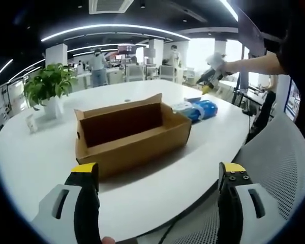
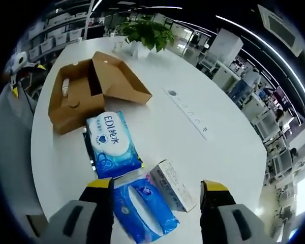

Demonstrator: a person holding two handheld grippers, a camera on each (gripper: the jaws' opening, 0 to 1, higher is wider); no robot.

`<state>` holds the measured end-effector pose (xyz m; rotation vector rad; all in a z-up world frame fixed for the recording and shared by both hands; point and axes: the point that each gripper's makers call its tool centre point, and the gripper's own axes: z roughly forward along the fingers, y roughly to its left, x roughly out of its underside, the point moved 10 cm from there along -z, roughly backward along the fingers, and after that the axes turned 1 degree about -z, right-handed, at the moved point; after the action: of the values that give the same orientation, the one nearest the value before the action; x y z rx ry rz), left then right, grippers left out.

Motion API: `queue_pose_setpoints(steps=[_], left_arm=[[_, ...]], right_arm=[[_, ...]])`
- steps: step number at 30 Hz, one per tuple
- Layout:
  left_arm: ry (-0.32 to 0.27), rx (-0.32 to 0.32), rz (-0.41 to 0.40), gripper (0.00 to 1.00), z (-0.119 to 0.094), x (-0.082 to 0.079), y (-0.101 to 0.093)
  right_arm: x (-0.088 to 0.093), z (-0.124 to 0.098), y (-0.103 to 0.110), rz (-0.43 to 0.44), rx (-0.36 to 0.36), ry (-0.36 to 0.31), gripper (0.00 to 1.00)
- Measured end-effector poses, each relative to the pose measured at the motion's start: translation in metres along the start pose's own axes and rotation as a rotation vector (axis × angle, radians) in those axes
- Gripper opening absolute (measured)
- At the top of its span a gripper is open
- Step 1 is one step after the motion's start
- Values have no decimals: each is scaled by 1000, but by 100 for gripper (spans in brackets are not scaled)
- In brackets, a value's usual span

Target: Operate the shoe box by opening the lid, removing the specified soft item, and placing it in the target area until the item is outside and the box remains undamaged.

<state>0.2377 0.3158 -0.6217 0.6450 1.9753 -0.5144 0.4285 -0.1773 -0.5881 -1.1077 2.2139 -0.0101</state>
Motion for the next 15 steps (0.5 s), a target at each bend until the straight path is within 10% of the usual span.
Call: queue_pose_setpoints(steps=[15], left_arm=[[5, 29, -24, 99, 8, -14, 11]], right_arm=[[9, -22, 33, 286, 98, -157, 83]])
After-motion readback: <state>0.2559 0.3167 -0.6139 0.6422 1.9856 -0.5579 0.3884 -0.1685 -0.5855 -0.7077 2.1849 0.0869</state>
